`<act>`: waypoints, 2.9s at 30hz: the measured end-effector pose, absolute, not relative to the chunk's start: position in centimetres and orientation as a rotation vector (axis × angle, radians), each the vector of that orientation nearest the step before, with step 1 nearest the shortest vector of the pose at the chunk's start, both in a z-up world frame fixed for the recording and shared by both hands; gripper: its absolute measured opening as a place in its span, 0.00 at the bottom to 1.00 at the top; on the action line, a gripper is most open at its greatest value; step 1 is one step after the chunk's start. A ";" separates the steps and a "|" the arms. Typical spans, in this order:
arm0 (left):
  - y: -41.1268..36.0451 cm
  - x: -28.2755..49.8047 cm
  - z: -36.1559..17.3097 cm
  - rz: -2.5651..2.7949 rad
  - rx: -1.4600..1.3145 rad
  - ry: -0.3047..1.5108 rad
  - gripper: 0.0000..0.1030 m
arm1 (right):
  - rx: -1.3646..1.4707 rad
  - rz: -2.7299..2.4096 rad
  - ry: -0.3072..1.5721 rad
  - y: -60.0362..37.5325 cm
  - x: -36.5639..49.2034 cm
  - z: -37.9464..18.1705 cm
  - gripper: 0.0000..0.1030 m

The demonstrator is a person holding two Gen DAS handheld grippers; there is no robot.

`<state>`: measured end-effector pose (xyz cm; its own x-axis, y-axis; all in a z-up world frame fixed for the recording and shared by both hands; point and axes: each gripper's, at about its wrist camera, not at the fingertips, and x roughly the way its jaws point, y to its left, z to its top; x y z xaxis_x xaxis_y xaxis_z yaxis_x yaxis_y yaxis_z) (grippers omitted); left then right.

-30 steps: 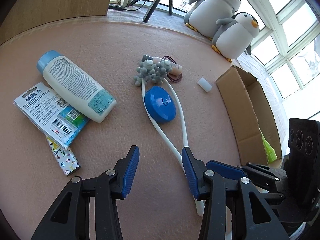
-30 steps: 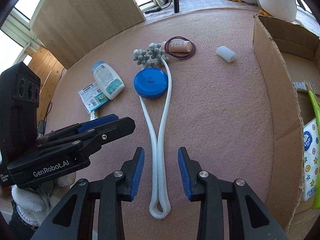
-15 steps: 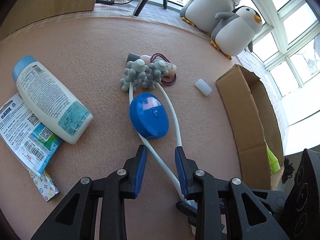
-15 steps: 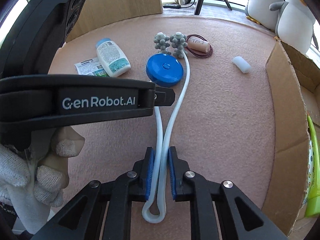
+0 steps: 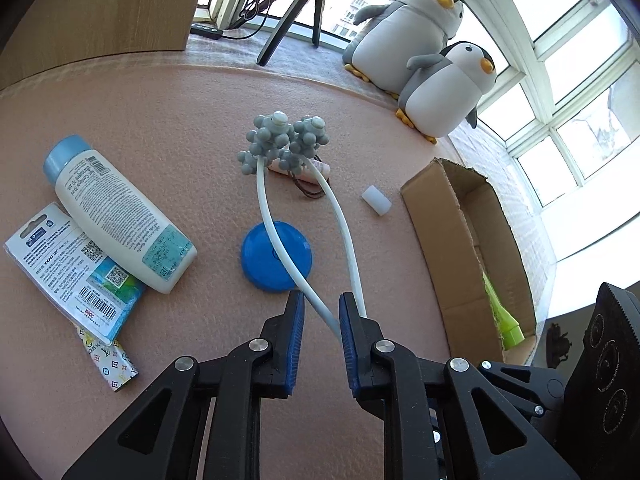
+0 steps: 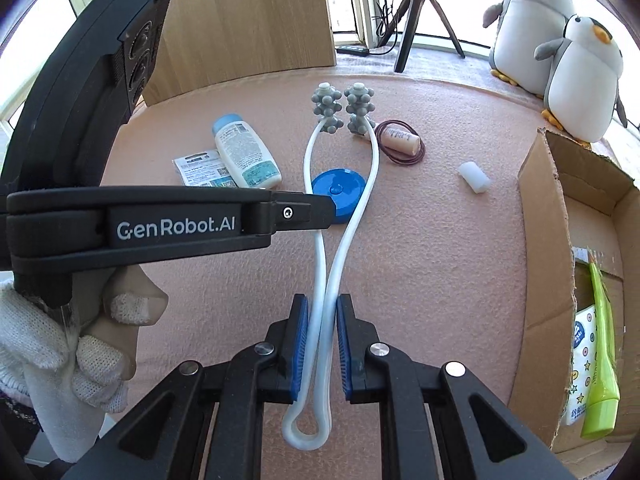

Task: Organize objects
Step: 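Lift the white massager with the right tool and lower it into the box, then move the left tool toward the white blister card beside the lotion bottle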

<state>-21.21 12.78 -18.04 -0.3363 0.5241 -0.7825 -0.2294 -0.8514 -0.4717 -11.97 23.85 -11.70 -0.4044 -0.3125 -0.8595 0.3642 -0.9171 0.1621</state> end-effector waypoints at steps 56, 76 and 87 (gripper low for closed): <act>13.5 -17.0 -15.5 2.298 -1.405 -0.269 0.30 | 1.277 -2.605 -0.274 37.0 -11.2 -6.2 0.42; -3.0 -16.8 -17.4 2.519 -1.529 -0.501 0.30 | 1.393 -2.411 -0.297 29.8 -12.4 -8.3 0.42; -4.2 -24.1 -18.0 2.569 -1.621 -0.493 0.37 | 1.419 -2.426 -0.317 30.3 -10.6 -8.4 0.42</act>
